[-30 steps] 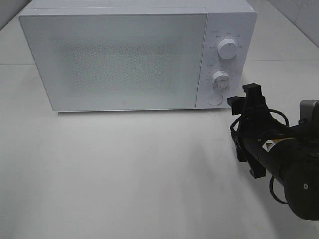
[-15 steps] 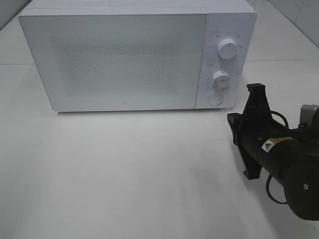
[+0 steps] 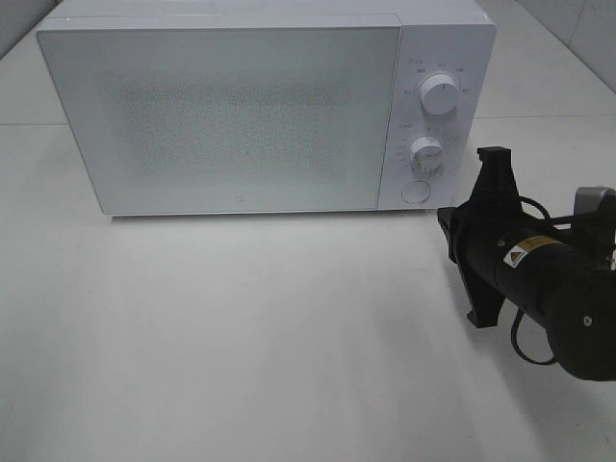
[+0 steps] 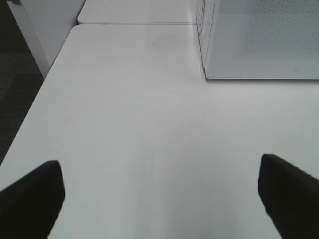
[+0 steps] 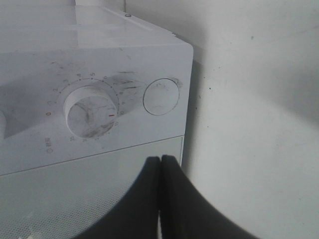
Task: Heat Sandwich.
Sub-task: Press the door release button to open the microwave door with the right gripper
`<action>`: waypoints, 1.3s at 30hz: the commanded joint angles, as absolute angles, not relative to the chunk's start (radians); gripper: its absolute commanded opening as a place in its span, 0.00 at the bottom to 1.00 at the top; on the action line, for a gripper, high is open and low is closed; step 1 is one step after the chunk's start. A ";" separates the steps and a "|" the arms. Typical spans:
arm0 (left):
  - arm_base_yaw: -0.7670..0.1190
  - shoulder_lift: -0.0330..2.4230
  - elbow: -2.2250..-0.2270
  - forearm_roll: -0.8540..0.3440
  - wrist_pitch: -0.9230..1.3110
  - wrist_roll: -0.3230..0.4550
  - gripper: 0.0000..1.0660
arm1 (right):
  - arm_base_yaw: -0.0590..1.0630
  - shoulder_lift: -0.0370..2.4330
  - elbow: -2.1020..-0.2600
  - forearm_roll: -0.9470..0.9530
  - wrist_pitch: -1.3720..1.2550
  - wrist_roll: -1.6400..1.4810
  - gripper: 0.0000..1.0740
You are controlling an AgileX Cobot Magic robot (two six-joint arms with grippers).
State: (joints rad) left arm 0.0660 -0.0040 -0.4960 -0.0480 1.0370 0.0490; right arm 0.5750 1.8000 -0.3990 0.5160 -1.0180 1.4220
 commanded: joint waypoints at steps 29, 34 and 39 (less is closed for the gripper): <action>0.066 -0.030 -0.493 -0.052 1.029 0.047 0.95 | 0.474 2.103 -0.751 0.402 -0.940 1.480 0.00; 0.066 -0.030 -0.493 -0.052 1.029 0.047 0.95 | 0.443 2.120 -0.776 0.400 -0.943 1.473 0.00; 0.066 -0.030 -0.493 -0.052 1.029 0.047 0.95 | 0.420 2.120 -0.777 0.400 -0.955 1.461 0.00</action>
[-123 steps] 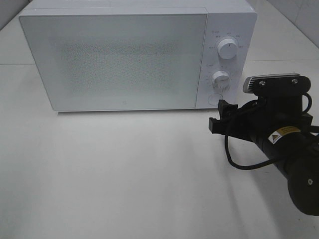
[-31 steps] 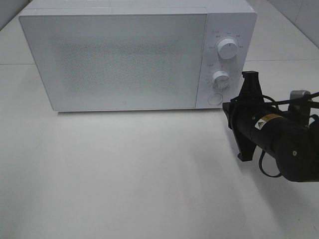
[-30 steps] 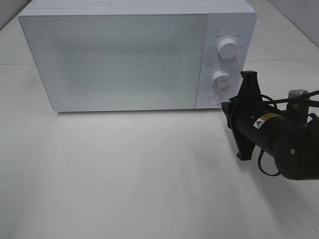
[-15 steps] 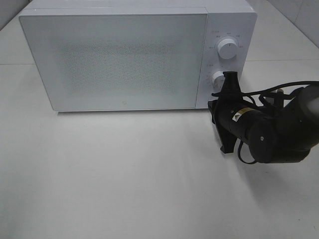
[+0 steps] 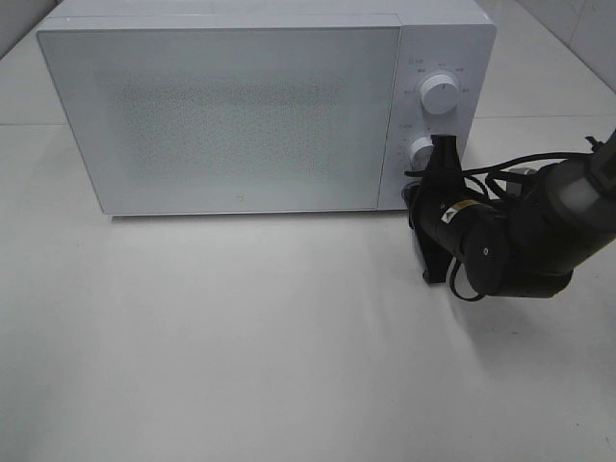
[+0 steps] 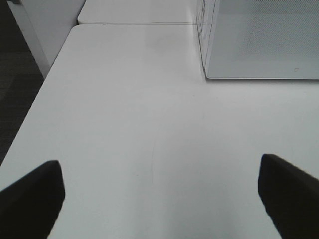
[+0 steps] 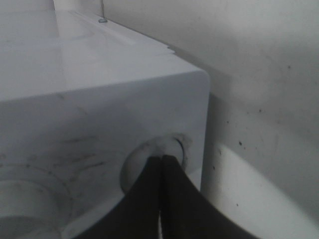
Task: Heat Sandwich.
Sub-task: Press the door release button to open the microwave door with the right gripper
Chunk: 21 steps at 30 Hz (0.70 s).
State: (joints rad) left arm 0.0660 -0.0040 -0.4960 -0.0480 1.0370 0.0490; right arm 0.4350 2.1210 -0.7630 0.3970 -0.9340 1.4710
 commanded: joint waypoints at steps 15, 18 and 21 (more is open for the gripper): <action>0.066 -0.030 -0.493 -0.052 1.029 0.047 0.95 | 0.420 2.168 -0.878 0.433 -1.146 1.434 0.01; 0.066 -0.030 -0.493 -0.052 1.029 0.047 0.95 | 0.420 2.184 -0.901 0.449 -1.188 1.431 0.01; 0.066 -0.030 -0.493 -0.052 1.029 0.047 0.95 | 0.420 2.219 -0.945 0.448 -1.226 1.431 0.01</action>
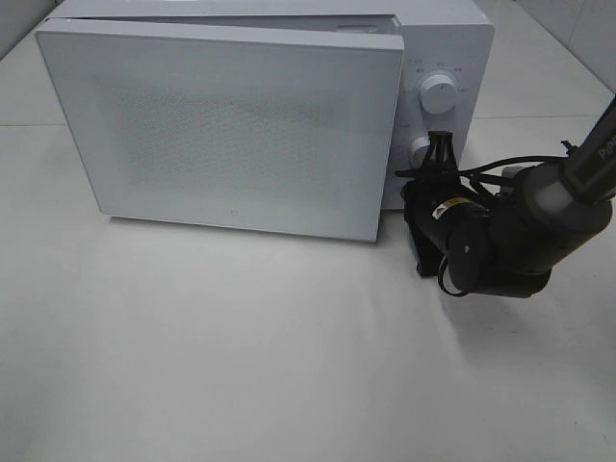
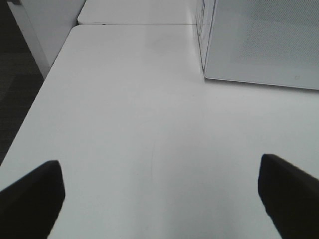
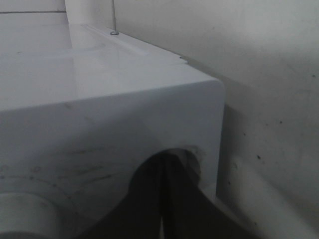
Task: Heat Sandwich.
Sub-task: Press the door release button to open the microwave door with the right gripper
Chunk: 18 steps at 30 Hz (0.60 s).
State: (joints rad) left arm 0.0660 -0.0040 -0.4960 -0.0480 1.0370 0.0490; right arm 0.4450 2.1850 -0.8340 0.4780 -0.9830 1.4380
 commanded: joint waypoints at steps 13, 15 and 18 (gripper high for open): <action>0.066 -0.030 -0.493 -0.052 1.029 0.047 0.95 | 0.420 2.226 -0.950 0.415 -1.146 1.439 0.01; 0.066 -0.030 -0.493 -0.052 1.029 0.047 0.95 | 0.420 2.226 -0.949 0.409 -1.136 1.442 0.01; 0.066 -0.030 -0.493 -0.052 1.029 0.047 0.95 | 0.420 2.226 -0.949 0.392 -1.127 1.443 0.01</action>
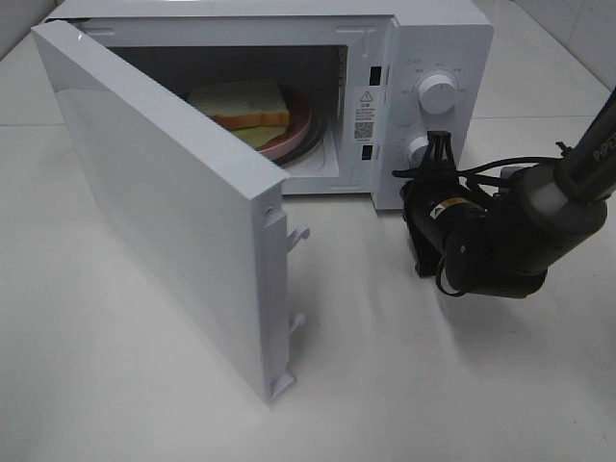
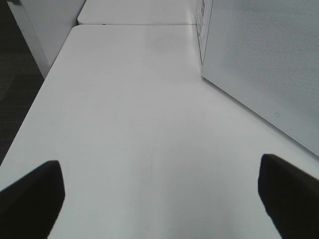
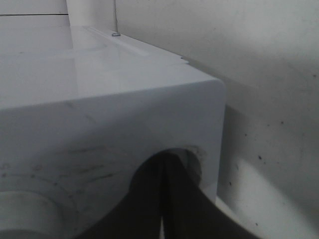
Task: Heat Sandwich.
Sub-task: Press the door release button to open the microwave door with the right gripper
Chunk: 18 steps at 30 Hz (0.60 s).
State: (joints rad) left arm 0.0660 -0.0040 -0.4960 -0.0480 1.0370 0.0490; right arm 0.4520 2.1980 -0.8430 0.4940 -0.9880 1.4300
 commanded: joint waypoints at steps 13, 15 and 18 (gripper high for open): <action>0.066 -0.030 -0.493 -0.052 1.029 0.047 0.95 | 0.420 2.222 -0.948 0.324 -1.031 1.494 0.02; 0.066 -0.030 -0.493 -0.052 1.029 0.047 0.95 | 0.420 2.208 -0.932 0.312 -1.021 1.494 0.02; 0.066 -0.030 -0.493 -0.052 1.029 0.047 0.95 | 0.420 2.184 -0.907 0.316 -0.987 1.490 0.00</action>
State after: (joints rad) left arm 0.0660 -0.0040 -0.4960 -0.0480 1.0370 0.0490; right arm 0.4370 2.1740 -0.8440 0.4380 -0.9080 1.4870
